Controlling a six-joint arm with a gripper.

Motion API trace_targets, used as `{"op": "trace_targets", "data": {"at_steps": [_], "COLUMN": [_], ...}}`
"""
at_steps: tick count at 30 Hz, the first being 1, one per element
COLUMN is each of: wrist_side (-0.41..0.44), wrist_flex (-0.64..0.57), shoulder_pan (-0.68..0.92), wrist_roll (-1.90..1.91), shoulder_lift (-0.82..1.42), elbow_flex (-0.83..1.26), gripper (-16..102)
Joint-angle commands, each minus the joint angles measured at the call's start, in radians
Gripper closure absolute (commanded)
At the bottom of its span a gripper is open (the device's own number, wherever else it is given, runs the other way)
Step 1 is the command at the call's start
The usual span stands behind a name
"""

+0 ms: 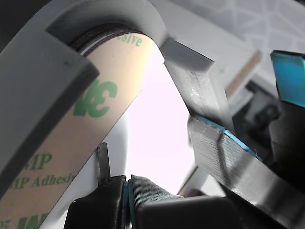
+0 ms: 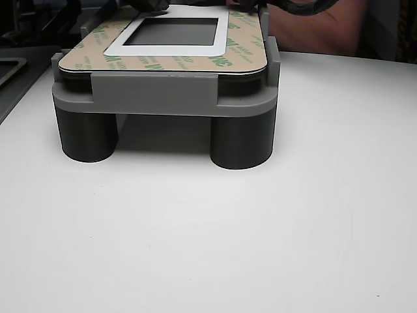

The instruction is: Peel off protective film from adhesive tape.

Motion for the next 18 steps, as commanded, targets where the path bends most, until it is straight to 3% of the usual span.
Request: {"op": "trace_targets", "data": {"at_steps": [1, 18], "wrist_side": [0.002, 0.008], "wrist_flex": [-0.003, 0.029], "shoulder_pan": [-0.005, 0.002], "wrist_roll": [0.003, -0.003], "shoulder_lift": [0.029, 0.015], "elbow_flex": [-0.015, -0.054], "gripper": [96, 96]}}
